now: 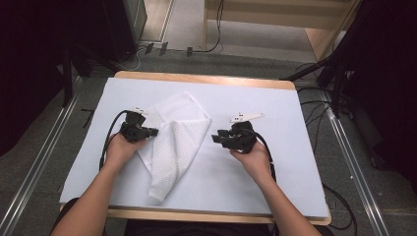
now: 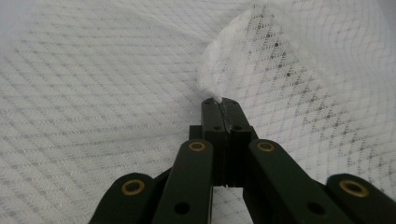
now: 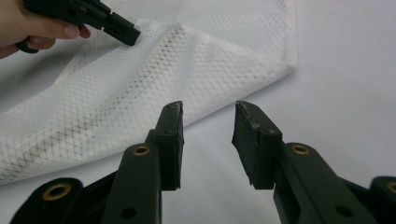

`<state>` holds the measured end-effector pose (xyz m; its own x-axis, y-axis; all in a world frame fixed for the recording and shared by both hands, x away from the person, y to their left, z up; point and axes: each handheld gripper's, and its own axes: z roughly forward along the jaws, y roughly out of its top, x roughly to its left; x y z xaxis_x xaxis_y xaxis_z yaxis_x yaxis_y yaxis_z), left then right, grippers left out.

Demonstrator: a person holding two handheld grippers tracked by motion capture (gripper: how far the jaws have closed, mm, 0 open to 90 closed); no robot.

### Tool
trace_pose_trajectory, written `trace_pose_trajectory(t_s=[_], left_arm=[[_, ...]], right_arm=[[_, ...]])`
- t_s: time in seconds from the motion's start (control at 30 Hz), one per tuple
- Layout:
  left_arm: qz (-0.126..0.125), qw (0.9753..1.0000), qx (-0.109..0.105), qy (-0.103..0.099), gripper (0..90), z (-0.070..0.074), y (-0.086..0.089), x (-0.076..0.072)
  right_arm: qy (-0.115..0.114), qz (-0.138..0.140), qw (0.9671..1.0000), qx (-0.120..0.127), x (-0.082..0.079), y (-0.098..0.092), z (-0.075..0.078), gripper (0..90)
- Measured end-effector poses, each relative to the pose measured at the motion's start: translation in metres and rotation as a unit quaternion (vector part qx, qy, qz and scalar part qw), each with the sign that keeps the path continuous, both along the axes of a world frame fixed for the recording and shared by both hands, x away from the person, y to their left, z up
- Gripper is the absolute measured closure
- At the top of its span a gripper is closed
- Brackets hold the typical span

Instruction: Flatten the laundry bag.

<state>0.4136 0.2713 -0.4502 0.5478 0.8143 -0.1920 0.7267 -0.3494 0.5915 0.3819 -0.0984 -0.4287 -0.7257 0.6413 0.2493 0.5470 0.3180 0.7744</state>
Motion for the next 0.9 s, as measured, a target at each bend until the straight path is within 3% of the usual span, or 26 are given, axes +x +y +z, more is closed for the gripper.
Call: trace_pose_trajectory(t_s=[0.27, 0.43, 0.5, 0.8, 0.9], left_arm=[[-0.006, 0.9985, -0.048, -0.024, 90.0, 0.023, -0.002, -0.007], [-0.024, 0.9974, -0.056, -0.038, 90.0, 0.035, -0.014, -0.013], [-0.034, 0.9969, -0.062, -0.035, 90.0, 0.038, -0.021, -0.016], [-0.075, 0.9949, -0.047, -0.048, 90.0, 0.056, -0.050, -0.026], [-0.088, 0.9940, -0.047, -0.044, 90.0, 0.058, -0.062, -0.027]], right_arm=[[-0.003, -0.016, 0.9999, -0.005, 0.005, -0.009, 0.001, 64.7], [-0.002, -0.025, 0.9997, -0.005, 0.008, -0.016, 0.001, 64.6], [-0.003, -0.029, 0.9996, -0.006, 0.008, -0.018, 0.001, 64.5], [-0.001, -0.043, 0.9991, -0.003, 0.012, -0.027, 0.002, 64.5], [-0.003, -0.046, 0.9989, -0.002, 0.012, -0.029, 0.003, 64.5]])
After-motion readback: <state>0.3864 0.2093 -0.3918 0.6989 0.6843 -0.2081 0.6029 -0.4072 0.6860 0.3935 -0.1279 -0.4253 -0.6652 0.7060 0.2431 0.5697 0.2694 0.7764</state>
